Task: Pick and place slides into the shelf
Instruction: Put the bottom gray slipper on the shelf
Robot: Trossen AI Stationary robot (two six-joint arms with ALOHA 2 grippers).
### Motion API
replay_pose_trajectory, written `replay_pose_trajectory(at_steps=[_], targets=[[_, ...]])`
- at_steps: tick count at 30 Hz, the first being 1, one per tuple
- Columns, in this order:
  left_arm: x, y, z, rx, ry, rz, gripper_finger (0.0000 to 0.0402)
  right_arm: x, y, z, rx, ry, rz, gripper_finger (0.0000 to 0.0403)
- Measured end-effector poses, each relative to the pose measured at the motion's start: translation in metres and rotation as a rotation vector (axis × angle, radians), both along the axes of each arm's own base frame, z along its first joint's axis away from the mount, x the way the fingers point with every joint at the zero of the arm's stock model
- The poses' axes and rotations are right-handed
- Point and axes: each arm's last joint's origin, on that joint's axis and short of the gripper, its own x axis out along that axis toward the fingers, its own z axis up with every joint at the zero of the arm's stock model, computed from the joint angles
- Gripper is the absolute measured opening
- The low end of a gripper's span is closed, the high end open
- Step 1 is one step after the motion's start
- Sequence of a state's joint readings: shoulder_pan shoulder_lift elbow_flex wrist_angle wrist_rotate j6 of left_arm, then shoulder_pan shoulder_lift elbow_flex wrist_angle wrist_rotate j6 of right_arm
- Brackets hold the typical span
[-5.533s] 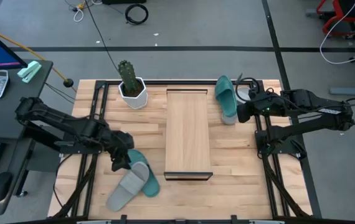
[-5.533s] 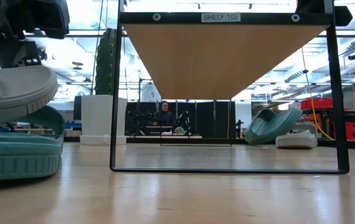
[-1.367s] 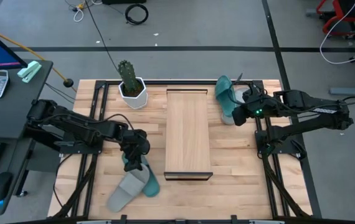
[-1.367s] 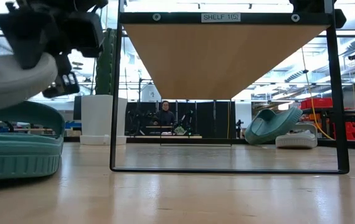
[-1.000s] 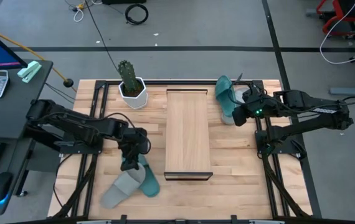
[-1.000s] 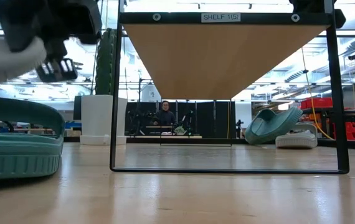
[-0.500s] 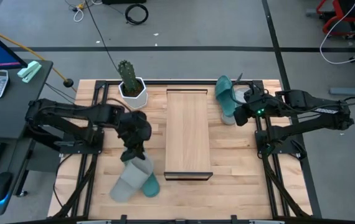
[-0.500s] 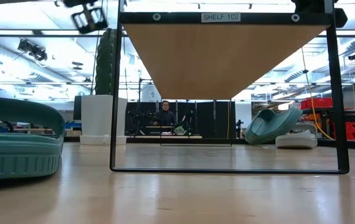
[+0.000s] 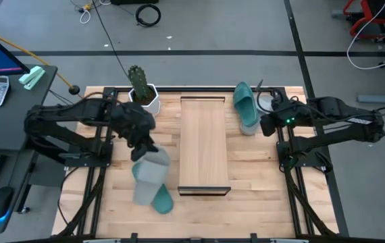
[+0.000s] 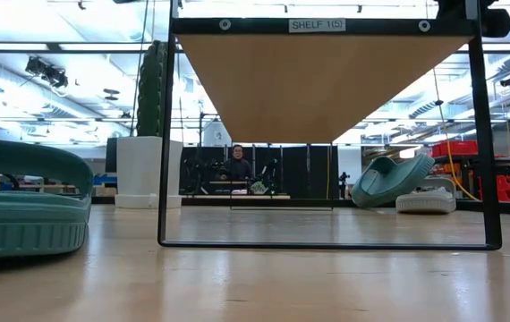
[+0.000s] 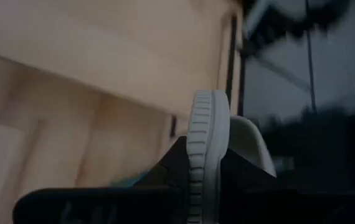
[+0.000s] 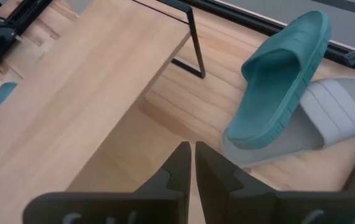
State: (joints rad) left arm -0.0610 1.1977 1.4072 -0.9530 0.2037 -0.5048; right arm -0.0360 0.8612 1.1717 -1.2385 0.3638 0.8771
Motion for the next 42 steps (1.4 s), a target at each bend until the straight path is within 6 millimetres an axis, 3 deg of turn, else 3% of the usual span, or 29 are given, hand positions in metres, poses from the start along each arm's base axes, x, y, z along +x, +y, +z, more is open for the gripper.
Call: replay_pose_trajectory(at_steps=[9, 17, 25, 33, 42], targets=[[-0.019, -0.012, 0.036, -0.036, -0.283, 0.381, 0.0044, -0.005, 0.000, 0.002, -0.032, 0.006, 0.040, 0.0030], [-0.014, -0.035, 0.054, -0.044, -0.537, 0.641, 0.0044, -0.012, 0.000, 0.002, -0.054, 0.020, 0.071, 0.0030], [-0.001, -0.076, 0.035, -0.006, -0.587, 0.932, 0.0044, -0.020, 0.003, 0.003, -0.027, 0.022, 0.163, 0.0030], [0.022, -0.119, 0.001, -0.012, -0.624, 1.053, 0.0044, -0.025, 0.004, 0.004, -0.048, 0.036, 0.240, 0.0030], [0.034, -0.137, -0.024, 0.020, -0.633, 1.101, 0.0044, -0.054, 0.012, 0.012, -0.029, -0.102, 0.373, 0.0019]])
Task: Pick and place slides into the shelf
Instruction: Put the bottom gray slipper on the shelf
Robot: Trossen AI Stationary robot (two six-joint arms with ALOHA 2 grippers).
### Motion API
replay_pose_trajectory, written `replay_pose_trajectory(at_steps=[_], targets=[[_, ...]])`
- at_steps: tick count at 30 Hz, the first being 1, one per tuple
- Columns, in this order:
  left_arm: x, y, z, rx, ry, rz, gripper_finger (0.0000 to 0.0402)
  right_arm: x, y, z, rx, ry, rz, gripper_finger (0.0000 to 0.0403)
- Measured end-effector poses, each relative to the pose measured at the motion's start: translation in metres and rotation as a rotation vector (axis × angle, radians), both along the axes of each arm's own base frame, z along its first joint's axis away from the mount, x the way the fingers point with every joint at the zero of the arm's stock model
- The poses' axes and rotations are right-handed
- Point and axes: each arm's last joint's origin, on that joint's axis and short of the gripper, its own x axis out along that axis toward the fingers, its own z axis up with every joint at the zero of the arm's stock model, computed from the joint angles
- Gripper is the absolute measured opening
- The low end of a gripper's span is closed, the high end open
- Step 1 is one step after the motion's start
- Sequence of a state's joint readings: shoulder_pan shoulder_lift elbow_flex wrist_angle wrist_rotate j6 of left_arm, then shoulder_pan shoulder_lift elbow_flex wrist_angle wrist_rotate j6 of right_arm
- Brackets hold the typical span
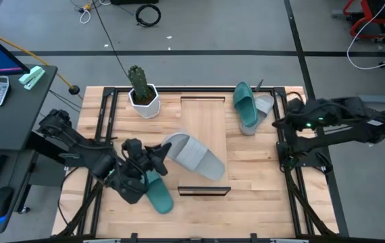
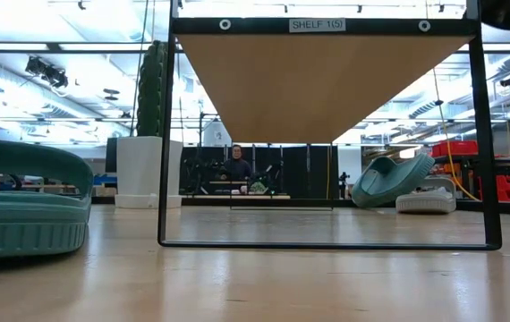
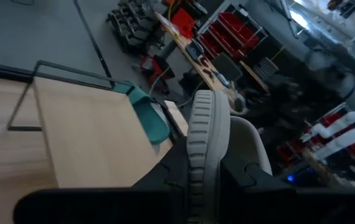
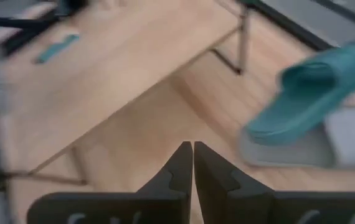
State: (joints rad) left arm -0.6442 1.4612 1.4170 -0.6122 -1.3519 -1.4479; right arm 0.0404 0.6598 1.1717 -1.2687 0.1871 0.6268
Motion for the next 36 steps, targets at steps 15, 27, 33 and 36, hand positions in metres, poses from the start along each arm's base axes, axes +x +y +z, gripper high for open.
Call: replay_pose_trajectory(at_steps=[15, 27, 33, 36], targets=[[-0.024, -0.006, -0.015, -0.058, -0.025, 0.006, 0.0044, 0.034, 0.041, 0.033, 0.201, -0.368, 0.433, 0.0010], [-0.024, 0.020, -0.021, -0.077, -0.075, 0.135, 0.0044, 0.080, 0.124, 0.023, -0.039, -0.142, 0.481, 0.0011], [-0.008, 0.036, -0.022, -0.105, -0.151, 0.228, 0.0044, 0.076, 0.135, 0.044, -0.264, -0.067, 0.422, 0.0011], [0.006, 0.035, -0.025, -0.106, -0.230, 0.270, 0.0044, 0.073, 0.134, 0.048, -0.380, -0.033, 0.413, 0.0011]])
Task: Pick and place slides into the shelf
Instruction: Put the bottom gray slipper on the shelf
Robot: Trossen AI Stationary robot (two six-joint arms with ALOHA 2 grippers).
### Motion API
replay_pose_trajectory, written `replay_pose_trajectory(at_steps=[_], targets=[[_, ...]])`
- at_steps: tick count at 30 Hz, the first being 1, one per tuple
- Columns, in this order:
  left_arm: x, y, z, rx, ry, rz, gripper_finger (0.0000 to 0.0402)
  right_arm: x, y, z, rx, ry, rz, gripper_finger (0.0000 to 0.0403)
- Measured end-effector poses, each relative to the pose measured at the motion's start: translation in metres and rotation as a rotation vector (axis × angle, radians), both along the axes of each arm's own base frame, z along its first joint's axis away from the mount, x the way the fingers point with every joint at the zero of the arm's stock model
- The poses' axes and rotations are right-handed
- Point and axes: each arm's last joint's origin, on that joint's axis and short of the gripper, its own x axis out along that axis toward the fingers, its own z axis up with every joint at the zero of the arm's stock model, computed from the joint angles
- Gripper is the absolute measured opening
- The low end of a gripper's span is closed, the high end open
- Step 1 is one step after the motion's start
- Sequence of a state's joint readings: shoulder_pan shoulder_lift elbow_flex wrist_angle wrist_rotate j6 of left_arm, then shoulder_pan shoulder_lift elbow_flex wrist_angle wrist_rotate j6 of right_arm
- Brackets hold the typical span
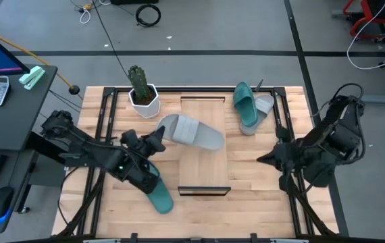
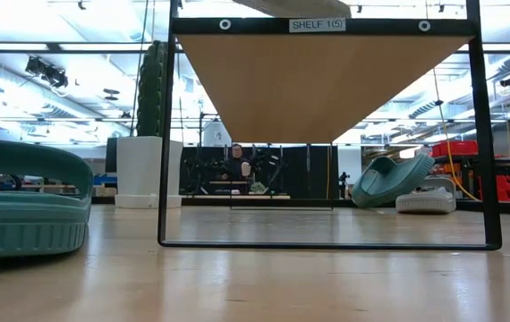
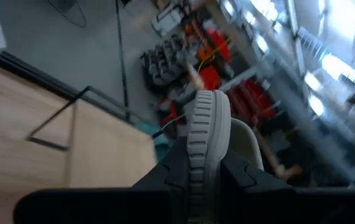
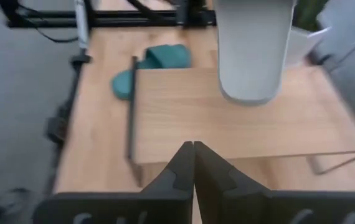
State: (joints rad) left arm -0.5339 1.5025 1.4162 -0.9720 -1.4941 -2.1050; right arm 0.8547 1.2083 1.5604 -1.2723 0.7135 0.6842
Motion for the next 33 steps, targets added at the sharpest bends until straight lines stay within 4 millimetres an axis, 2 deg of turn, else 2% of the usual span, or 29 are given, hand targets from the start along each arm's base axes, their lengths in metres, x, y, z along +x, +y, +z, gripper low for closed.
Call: replay_pose_trajectory(at_steps=[7, 17, 25, 33], targets=[[0.042, 0.004, -0.018, -0.004, -0.047, 0.080, 0.0044, -0.017, -0.020, -0.006, -0.125, 0.096, -0.025, 0.0011], [0.092, 0.038, -0.051, -0.047, -0.154, 0.231, 0.0044, -0.041, -0.048, 0.002, -0.162, 0.090, 0.010, 0.0011], [0.102, 0.067, -0.057, -0.067, -0.163, 0.302, 0.0044, -0.051, -0.061, 0.008, -0.146, 0.053, 0.015, 0.0011], [0.101, 0.088, -0.065, -0.152, -0.061, 0.286, 0.0044, -0.051, -0.060, 0.007, -0.202, 0.059, 0.049, 0.0011]])
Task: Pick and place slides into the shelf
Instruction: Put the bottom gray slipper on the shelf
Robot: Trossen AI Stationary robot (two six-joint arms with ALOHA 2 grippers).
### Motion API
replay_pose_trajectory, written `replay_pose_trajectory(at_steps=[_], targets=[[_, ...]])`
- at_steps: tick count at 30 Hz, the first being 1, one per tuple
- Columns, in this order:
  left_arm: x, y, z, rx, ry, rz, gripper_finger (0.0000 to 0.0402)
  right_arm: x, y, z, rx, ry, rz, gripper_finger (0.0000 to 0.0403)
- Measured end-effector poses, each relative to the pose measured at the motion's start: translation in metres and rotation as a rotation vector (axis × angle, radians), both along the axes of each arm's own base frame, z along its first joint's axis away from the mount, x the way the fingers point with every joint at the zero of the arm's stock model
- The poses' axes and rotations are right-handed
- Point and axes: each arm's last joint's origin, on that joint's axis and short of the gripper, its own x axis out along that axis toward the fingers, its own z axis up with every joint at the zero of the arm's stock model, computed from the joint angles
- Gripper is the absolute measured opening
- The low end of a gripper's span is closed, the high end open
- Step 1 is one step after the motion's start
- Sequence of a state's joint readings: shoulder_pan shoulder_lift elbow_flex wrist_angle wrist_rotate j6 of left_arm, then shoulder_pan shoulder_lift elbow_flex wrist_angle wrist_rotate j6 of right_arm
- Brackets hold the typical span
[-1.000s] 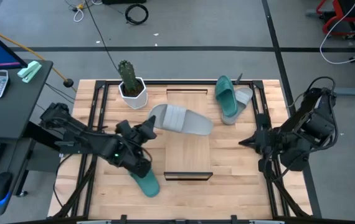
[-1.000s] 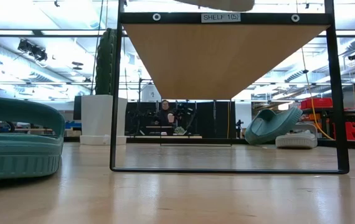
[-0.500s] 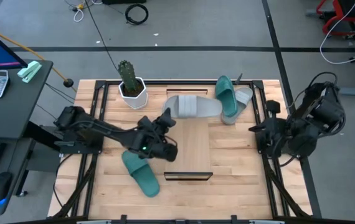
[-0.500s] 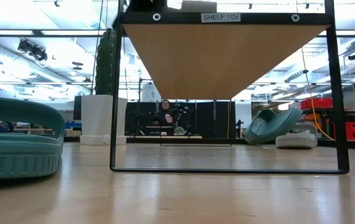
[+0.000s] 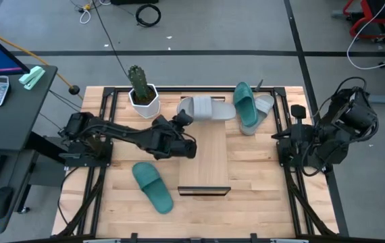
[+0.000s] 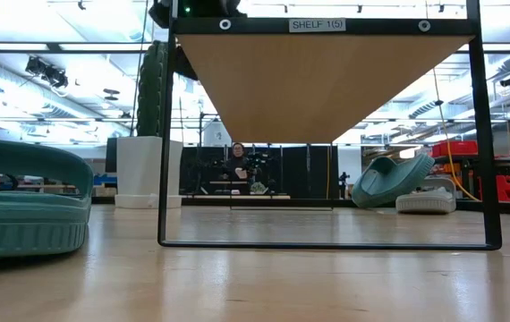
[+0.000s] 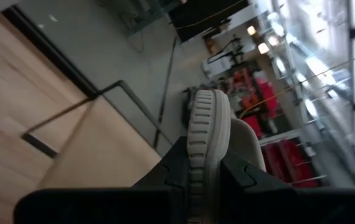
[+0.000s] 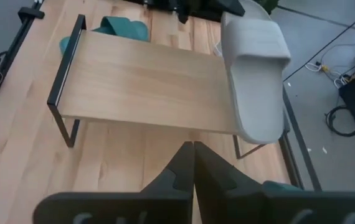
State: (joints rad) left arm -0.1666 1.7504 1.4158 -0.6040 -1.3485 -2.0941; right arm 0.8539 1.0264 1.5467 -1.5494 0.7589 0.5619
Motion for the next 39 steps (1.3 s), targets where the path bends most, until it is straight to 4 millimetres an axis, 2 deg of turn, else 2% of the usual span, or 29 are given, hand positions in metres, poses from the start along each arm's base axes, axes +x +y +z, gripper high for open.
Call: replay_pose_trajectory(at_steps=[11, 23, 28, 39], targets=[[-0.011, 0.004, -0.006, -0.055, 0.079, -0.006, 0.0044, 0.001, 0.000, -0.001, -0.035, -0.007, -0.028, 0.0011], [-0.018, 0.023, -0.008, -0.042, 0.189, 0.049, 0.0045, 0.001, 0.000, -0.001, -0.007, -0.005, -0.040, 0.0011], [-0.018, 0.032, -0.008, -0.045, 0.185, 0.075, 0.0043, 0.001, 0.001, -0.002, -0.005, -0.003, -0.041, 0.0011], [-0.006, 0.031, -0.013, -0.041, 0.151, 0.061, 0.0043, 0.002, 0.001, -0.002, -0.011, -0.002, -0.036, 0.0011]])
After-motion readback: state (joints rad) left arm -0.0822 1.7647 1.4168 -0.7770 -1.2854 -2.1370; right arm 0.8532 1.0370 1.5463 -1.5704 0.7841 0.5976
